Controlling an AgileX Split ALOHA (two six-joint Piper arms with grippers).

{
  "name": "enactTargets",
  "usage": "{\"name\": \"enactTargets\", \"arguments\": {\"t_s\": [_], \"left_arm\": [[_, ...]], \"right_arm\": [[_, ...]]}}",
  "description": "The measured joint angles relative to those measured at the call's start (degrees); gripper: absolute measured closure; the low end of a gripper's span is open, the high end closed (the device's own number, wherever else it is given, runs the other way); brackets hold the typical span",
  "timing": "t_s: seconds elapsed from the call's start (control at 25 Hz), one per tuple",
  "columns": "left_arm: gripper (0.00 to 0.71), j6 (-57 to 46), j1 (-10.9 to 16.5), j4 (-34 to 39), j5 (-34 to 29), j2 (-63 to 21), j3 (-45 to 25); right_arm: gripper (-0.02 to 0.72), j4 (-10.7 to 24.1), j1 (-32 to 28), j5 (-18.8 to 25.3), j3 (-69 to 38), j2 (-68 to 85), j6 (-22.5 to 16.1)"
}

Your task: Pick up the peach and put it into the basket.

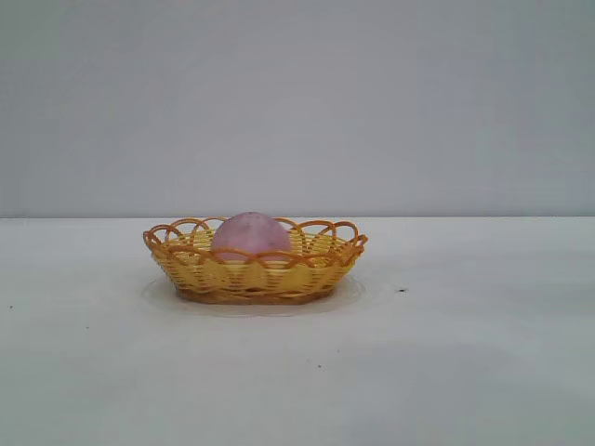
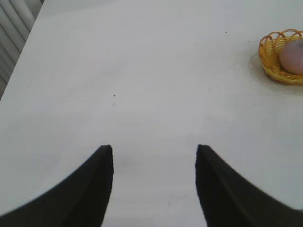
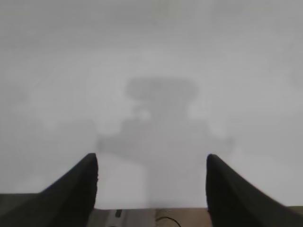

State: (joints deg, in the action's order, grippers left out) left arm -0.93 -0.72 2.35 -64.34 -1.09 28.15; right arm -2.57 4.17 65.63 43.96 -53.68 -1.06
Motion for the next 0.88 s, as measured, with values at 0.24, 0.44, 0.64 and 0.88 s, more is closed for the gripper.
{"name": "enactTargets", "arguments": {"t_s": [0.24, 0.44, 0.64, 0.88], "left_arm": [[0.371, 0.0, 0.0, 0.0, 0.0, 0.0, 0.0], [0.371, 0.1, 0.0, 0.0, 0.0, 0.0, 0.0], [0.371, 0.1, 0.0, 0.0, 0.0, 0.0, 0.0], [0.371, 0.1, 0.0, 0.0, 0.0, 0.0, 0.0]], "right_arm": [[0.283, 0.0, 0.0, 2.4, -7.0, 13.8, -1.0], [0.283, 0.0, 0.0, 1.8, -14.1, 18.8, -1.1], [0.283, 0.0, 0.0, -1.2, -15.8, 24.3, -0.5], [0.283, -0.4, 0.0, -1.4, -16.0, 37.9, 0.3]]}}
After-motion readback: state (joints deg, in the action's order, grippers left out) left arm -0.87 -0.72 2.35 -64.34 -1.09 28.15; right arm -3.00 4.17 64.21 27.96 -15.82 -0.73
